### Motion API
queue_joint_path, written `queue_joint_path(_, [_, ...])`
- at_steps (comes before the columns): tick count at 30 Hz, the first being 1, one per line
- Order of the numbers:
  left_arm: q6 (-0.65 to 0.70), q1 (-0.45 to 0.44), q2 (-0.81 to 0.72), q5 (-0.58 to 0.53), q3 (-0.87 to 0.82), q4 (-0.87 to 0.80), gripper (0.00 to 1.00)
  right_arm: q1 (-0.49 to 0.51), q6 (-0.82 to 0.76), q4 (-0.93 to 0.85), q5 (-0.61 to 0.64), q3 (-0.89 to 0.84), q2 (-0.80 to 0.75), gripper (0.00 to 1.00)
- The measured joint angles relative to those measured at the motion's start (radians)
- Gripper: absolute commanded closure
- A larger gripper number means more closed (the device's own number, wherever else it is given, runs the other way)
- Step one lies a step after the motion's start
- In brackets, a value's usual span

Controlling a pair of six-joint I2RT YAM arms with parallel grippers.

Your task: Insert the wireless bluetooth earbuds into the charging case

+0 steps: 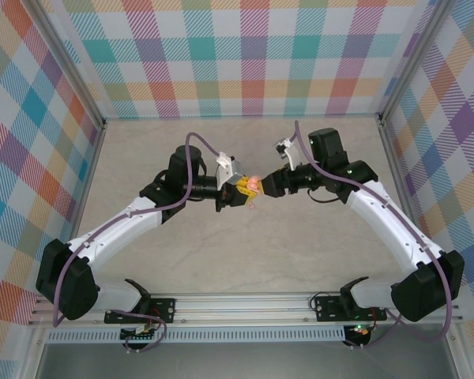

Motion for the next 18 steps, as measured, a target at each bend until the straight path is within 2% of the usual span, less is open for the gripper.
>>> queue_joint_path(10, [-0.056, -0.002, 0.004, -0.043, -0.001, 0.055, 0.92, -0.002, 0.005, 0.01, 0.09, 0.0, -0.054, 0.35])
queue_joint_path(18, [-0.078, 0.008, 0.004, -0.059, -0.004, 0.068, 0.92, -0.002, 0.005, 0.008, 0.108, -0.001, -0.08, 0.34])
